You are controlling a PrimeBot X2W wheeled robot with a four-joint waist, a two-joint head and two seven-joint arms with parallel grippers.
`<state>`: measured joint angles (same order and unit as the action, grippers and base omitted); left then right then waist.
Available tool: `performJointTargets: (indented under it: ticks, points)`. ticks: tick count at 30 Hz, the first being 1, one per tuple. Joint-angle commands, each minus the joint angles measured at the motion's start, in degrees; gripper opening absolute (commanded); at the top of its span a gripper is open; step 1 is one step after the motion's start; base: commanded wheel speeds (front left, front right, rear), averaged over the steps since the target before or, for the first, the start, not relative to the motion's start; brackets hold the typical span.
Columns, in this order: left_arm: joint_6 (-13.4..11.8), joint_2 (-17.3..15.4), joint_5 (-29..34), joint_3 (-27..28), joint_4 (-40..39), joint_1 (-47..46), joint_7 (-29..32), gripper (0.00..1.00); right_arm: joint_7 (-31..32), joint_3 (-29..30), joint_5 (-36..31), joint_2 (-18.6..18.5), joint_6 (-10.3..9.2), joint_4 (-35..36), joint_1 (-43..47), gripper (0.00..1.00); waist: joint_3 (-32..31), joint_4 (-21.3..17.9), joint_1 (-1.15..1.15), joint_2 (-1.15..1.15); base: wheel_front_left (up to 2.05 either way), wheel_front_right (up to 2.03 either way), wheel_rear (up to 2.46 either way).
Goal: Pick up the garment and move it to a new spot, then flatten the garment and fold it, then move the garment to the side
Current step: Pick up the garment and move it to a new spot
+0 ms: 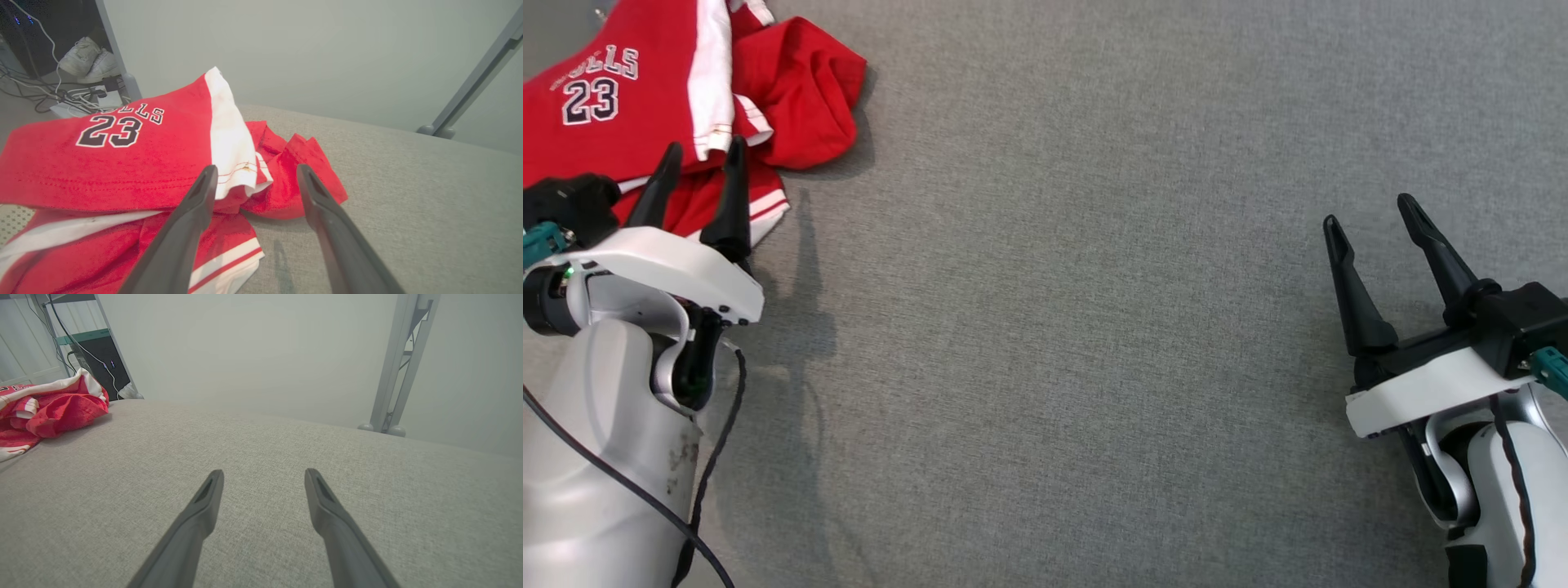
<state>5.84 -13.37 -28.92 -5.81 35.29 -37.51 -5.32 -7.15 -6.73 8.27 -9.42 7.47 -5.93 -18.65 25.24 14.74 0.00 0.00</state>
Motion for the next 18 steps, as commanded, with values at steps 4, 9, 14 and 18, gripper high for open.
performJointTargets:
  ticks: [4,9,14,18]
  points:
    - [0.6,-0.9,-1.2,0.3,5.5,-4.0,0.4,1.00,0.0,-0.5,-0.6,-0.2,0.04,0.5,-1.4,1.00,2.4,-0.7,0.00,0.00,0.00,0.00,0.00]
    - [1.0,-1.3,-1.5,-0.4,10.6,-6.9,-1.2,1.00,0.1,-0.9,-0.6,-0.1,0.04,0.4,-2.0,1.00,3.3,-0.6,0.00,0.00,0.00,0.00,0.00]
    - [1.2,-1.7,-1.1,-1.1,13.7,-8.6,-4.6,0.00,-0.5,-1.1,-0.3,0.0,0.05,-0.3,-1.9,1.00,3.2,-0.6,0.00,0.00,0.00,0.00,0.00]
    - [1.5,-2.1,-0.7,-2.1,14.4,-9.3,-6.8,0.00,-0.7,-0.9,0.0,0.3,0.04,-1.2,-1.5,1.00,2.3,-0.3,0.00,0.00,0.00,0.00,0.00]
